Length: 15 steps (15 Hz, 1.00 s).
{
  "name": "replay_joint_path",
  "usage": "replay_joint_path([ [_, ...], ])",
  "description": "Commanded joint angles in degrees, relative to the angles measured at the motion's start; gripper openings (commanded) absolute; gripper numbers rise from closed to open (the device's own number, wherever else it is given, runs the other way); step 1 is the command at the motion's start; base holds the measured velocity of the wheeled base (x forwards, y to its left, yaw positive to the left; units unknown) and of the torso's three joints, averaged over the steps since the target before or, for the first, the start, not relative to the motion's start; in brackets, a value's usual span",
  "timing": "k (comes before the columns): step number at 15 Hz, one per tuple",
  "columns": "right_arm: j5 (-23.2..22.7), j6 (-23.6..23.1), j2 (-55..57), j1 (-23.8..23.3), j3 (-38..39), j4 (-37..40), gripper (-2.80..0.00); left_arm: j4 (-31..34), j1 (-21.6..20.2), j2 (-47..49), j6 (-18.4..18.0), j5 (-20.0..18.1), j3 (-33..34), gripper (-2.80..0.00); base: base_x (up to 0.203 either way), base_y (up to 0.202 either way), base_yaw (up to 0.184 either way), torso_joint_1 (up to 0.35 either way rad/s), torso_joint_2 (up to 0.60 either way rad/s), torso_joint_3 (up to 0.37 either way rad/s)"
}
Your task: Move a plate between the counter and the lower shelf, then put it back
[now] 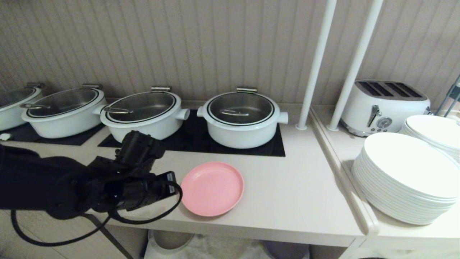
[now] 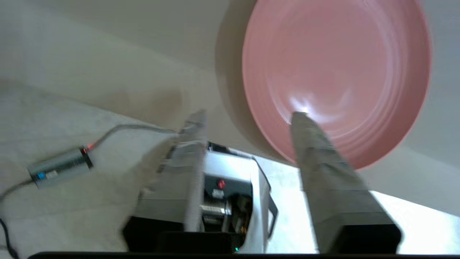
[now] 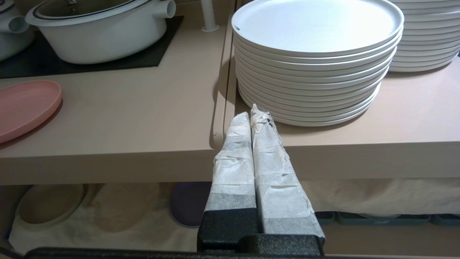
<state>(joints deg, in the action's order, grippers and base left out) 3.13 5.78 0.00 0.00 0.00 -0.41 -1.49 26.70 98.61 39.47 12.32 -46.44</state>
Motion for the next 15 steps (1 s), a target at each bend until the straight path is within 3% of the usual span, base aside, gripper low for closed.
replay_joint_path([
  [1, 0.0, 0.0, 0.0, 0.0, 0.0, 0.0, -2.80, 0.0, 1.8, -2.3, 0.3, 4.2, 0.7, -2.80, 0.000, 0.000, 0.000, 0.000, 0.00, 0.000],
  [5, 0.0, 0.0, 0.0, 0.0, 0.0, 0.0, -2.80, 0.4, 3.5, -5.4, -0.2, 11.9, 1.1, -2.80, 0.000, 0.000, 0.000, 0.000, 0.00, 0.000],
  [9, 0.0, 0.0, 0.0, 0.0, 0.0, 0.0, -2.80, -0.4, 4.9, -9.2, -6.2, 17.3, 5.8, -2.80, 0.000, 0.000, 0.000, 0.000, 0.00, 0.000],
  [13, 0.0, 0.0, 0.0, 0.0, 0.0, 0.0, -2.80, -0.5, 7.3, -15.3, -10.2, 16.5, 7.2, -2.80, 0.000, 0.000, 0.000, 0.000, 0.00, 0.000],
  [15, 0.0, 0.0, 0.0, 0.0, 0.0, 0.0, -2.80, -0.6, 6.5, -20.9, -14.0, 12.1, 8.6, -2.80, 0.000, 0.000, 0.000, 0.000, 0.00, 0.000],
])
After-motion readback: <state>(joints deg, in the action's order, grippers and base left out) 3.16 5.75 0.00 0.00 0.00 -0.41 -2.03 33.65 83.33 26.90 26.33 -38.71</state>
